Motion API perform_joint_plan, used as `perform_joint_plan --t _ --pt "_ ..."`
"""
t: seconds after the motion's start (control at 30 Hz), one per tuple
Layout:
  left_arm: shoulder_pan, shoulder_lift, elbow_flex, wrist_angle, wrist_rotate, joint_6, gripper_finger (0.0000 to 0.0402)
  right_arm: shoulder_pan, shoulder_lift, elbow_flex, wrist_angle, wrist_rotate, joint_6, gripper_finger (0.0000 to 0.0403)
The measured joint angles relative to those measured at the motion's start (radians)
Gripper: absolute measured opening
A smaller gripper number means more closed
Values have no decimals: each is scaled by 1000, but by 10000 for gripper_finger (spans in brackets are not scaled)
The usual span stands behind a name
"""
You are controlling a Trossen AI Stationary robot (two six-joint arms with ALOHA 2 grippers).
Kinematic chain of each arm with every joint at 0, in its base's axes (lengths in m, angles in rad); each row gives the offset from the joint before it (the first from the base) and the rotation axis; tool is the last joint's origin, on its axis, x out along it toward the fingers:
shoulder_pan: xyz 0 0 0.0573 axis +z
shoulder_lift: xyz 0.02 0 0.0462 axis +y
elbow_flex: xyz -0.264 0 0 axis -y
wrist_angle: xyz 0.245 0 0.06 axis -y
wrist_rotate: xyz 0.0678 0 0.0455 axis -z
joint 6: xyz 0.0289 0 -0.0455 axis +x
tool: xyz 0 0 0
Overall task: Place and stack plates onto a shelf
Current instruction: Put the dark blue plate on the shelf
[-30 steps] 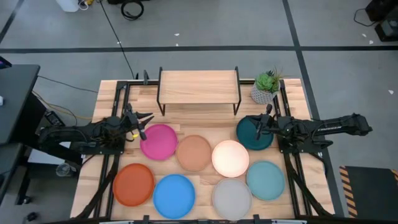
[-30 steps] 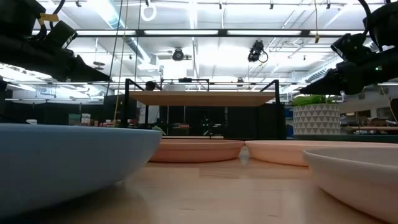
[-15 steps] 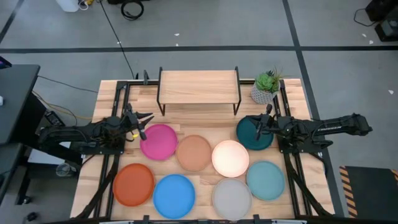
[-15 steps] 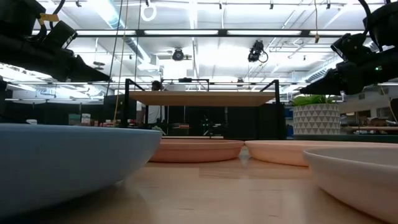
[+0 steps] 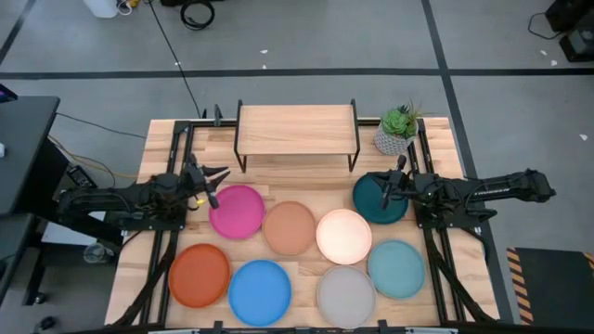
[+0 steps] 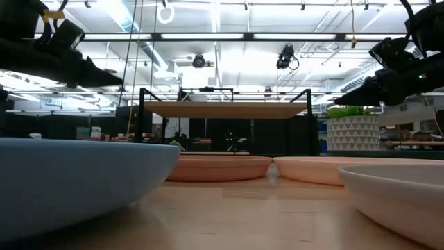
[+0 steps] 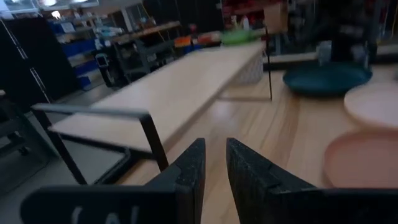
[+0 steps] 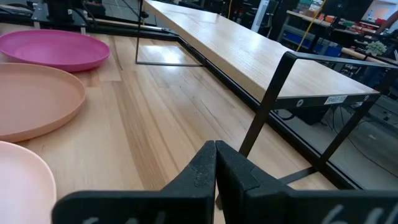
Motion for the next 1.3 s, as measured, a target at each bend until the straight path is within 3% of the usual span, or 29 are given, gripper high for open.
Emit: perform_joint_plan --t 0.13,0.3,0.47,0.63,0.77,0.97,1.1,1.23,1.3 --pt "0 0 0 55 0 -110 71 0 0 0 0 0 0 15" --pt "1 0 3 163 -9 -625 71 0 0 0 0 0 0 15" --pt "1 0 4 239 -25 -931 71 0 0 0 32 0 -1 15" --pt "1 0 5 372 -65 -976 71 0 0 0 174 -6 7 15" --pt "1 0 6 502 -68 -973 71 0 0 0 384 -88 10 15" --pt "1 0 6 615 -86 -971 71 0 0 0 703 -126 14 15" --pt "1 0 6 655 -106 -971 71 0 0 0 837 -141 147 15" --pt "2 0 6 715 -221 -980 71 0 0 20 893 -179 339 15" --pt "9 0 6 769 -249 -926 71 0 10 31 882 -127 380 14"
